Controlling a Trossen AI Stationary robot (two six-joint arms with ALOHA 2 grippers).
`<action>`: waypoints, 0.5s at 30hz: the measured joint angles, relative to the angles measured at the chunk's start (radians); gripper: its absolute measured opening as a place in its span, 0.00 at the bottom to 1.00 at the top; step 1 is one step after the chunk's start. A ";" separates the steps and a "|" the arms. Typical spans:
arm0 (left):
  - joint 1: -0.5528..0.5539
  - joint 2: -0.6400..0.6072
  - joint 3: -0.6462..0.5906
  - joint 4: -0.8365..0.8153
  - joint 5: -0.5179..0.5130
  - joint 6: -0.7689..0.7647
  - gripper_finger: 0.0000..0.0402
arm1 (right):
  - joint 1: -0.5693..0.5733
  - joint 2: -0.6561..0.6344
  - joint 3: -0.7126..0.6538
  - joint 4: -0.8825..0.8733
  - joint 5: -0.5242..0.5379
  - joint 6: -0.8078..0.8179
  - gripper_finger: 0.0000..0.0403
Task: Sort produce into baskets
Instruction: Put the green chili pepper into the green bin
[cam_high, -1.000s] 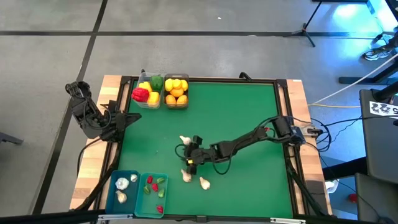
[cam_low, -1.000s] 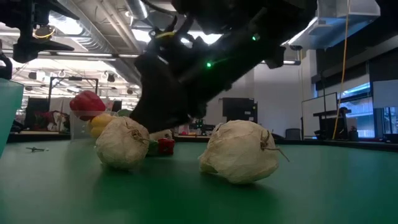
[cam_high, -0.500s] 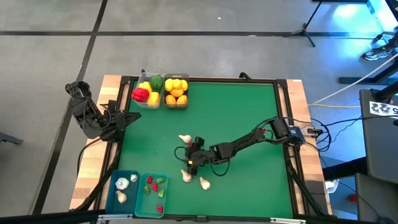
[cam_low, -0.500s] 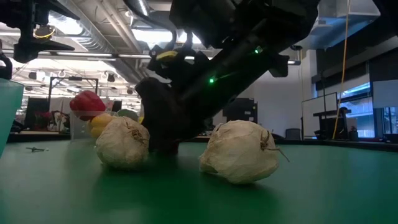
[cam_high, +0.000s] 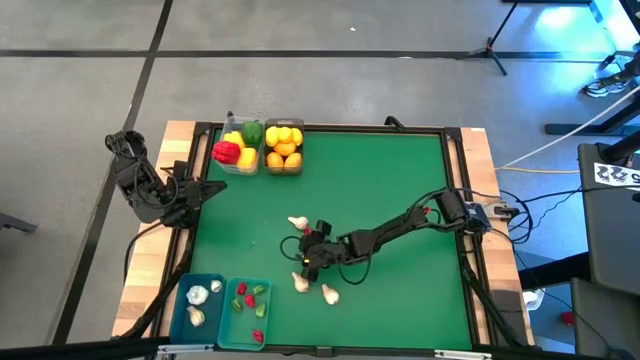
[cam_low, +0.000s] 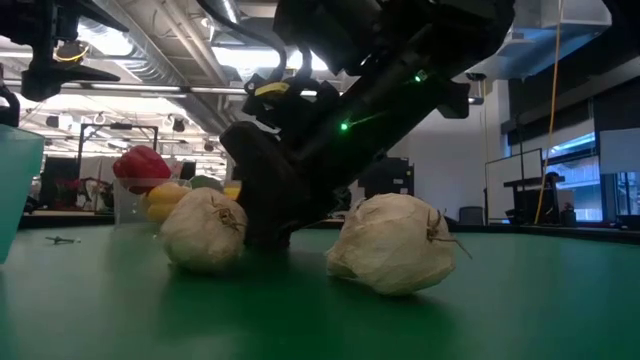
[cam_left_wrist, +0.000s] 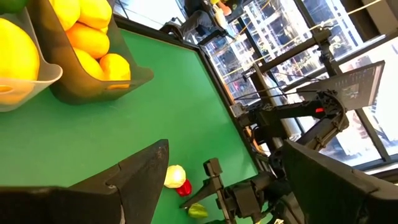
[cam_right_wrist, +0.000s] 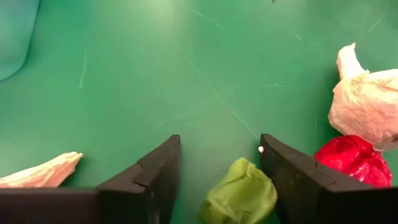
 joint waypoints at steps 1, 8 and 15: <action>0.000 0.000 0.000 0.000 0.000 -0.002 0.76 | 0.000 0.000 0.000 0.000 0.000 0.000 0.49; 0.000 0.000 0.000 0.000 0.000 -0.003 0.76 | 0.000 -0.004 0.003 -0.005 -0.006 0.018 0.36; 0.000 0.000 0.000 0.000 0.000 -0.003 0.76 | -0.001 -0.014 0.069 -0.019 -0.043 -0.043 0.31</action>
